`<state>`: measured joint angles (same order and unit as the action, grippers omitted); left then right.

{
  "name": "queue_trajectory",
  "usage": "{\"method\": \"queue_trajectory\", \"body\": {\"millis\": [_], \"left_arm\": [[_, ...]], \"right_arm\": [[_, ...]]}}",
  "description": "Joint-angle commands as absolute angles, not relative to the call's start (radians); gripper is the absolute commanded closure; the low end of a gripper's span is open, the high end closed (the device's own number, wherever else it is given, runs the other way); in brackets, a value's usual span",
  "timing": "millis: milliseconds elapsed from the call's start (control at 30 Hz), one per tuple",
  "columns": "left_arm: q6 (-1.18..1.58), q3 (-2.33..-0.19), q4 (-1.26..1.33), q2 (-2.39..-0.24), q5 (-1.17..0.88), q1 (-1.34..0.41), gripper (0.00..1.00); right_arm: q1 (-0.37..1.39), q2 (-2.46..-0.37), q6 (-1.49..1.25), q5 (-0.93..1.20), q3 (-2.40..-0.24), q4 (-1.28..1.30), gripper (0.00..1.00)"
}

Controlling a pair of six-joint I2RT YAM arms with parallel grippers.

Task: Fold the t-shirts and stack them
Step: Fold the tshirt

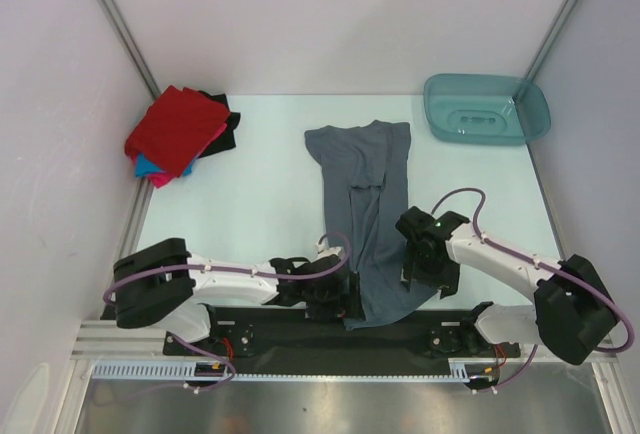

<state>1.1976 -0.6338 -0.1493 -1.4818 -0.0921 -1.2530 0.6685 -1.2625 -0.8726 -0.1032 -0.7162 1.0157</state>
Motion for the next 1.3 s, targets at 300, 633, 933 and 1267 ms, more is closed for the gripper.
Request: {"method": "queue_trajectory", "body": {"millis": [300,633,933,1267], "left_arm": [[1.135,-0.673,-0.005,-1.543,-0.100,-1.266,0.15],[1.129,-0.683,0.025,-1.557,-0.095,-1.269,0.24],[1.117,-0.684,0.021,-1.542,-0.091,-1.270,0.39],[1.094,-0.692,0.000,-1.516,-0.095,-1.269,0.78]], "right_arm": [[0.606,-1.342,-0.851,-0.205,-0.729,0.836,0.21],[0.572,-1.387,-0.847,-0.241,-0.681,0.845,0.23],[0.569,-1.470,-0.893,-0.206,-0.673,0.848,0.29],[0.609,-1.433,-0.897,-0.117,-0.641,0.839,0.80]]}}
